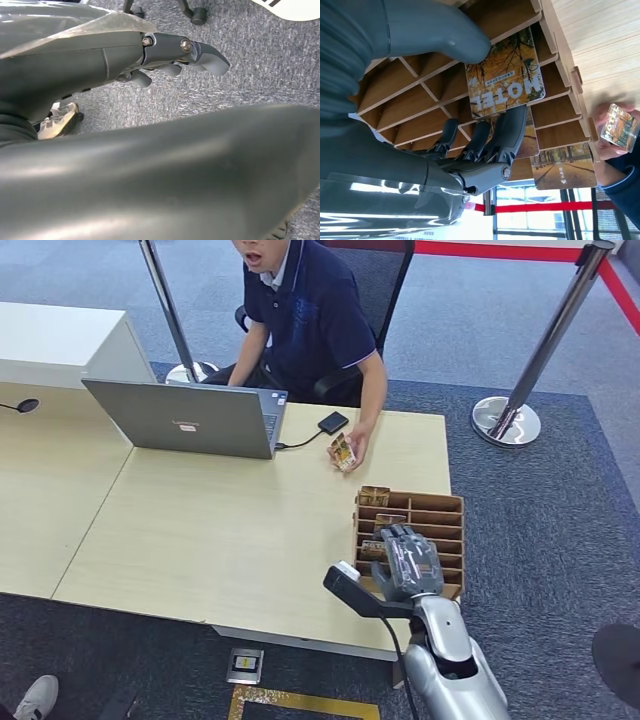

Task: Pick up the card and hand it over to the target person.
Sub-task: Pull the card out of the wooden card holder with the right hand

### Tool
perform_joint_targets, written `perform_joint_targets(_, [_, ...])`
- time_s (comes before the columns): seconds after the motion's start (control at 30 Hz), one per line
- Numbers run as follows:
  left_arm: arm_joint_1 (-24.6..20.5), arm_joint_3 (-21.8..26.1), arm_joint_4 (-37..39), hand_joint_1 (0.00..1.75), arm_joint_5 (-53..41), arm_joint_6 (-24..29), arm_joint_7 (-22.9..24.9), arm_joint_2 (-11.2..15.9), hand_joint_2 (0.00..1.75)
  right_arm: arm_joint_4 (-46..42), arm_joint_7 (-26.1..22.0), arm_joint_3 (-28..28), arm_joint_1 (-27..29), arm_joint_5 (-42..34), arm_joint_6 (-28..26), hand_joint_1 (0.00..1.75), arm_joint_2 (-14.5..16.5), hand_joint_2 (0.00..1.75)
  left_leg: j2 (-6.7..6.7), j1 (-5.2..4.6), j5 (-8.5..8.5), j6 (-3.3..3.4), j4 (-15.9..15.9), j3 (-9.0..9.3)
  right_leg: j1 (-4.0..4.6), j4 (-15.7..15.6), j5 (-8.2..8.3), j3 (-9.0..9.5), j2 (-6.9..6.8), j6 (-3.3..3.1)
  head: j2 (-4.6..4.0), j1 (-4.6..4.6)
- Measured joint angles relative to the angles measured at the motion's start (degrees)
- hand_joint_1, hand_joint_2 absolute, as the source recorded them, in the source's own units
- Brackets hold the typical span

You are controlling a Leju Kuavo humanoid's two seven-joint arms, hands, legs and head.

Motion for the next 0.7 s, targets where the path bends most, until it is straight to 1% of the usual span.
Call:
perform_joint_targets(0.03, [0.0,0.0,0.0,0.0,0.0,0.0,0.0,0.0,0.0,-0.2,0.1,-0.1,0.1,0.0,0.0,0.77,-0.1,1.75,-0.02,0.0,-0.01,0.0,0.0,0.02,0.0,0.0,-0.01,0.02,-0.01,0.0,0.0,0.0])
perform_joint_targets(0.13, [0.0,0.0,0.1,0.0,-0.1,-0.1,0.0,0.0,0.0,-0.9,0.3,-0.4,0.4,-0.1,-0.2,0.87,-0.3,1.75,-0.04,0.0,-0.01,-0.01,0.0,0.02,0.0,0.0,-0.02,0.04,-0.02,0.01,0.0,0.0])
perform_joint_targets(0.23, [0.0,-0.1,0.1,0.0,-0.1,-0.1,0.1,-0.1,0.0,-2.1,0.4,-0.8,1.0,0.1,-0.2,1.11,-0.6,1.75,-0.06,0.0,-0.01,-0.01,0.0,0.03,0.0,0.0,-0.04,0.05,-0.04,0.01,0.0,0.0])
perform_joint_targets(0.4, [-0.1,-0.1,0.2,0.0,-0.1,-0.1,0.1,-0.1,0.0,-3.9,0.0,-1.1,1.5,0.5,-0.7,1.62,-1.0,1.75,-0.09,0.0,-0.02,-0.01,0.0,0.03,0.0,0.0,-0.04,0.06,-0.06,0.01,0.0,0.0])
perform_joint_targets(0.47, [-0.1,-0.1,0.2,0.0,-0.1,-0.1,0.0,-0.1,0.0,-4.2,-0.1,-1.2,1.4,0.6,-0.9,1.74,-1.1,1.75,-0.09,0.0,-0.01,-0.01,0.0,0.02,0.0,0.0,-0.04,0.05,-0.07,0.01,0.0,0.0])
perform_joint_targets(0.7, [-0.1,-0.1,0.2,0.0,-0.1,-0.1,0.0,0.0,0.0,-5.1,-0.3,-1.2,1.5,0.6,-1.4,1.75,-1.1,1.75,-0.06,0.0,0.01,-0.02,0.0,-0.01,0.0,0.0,-0.01,0.0,-0.06,-0.01,0.0,0.0])
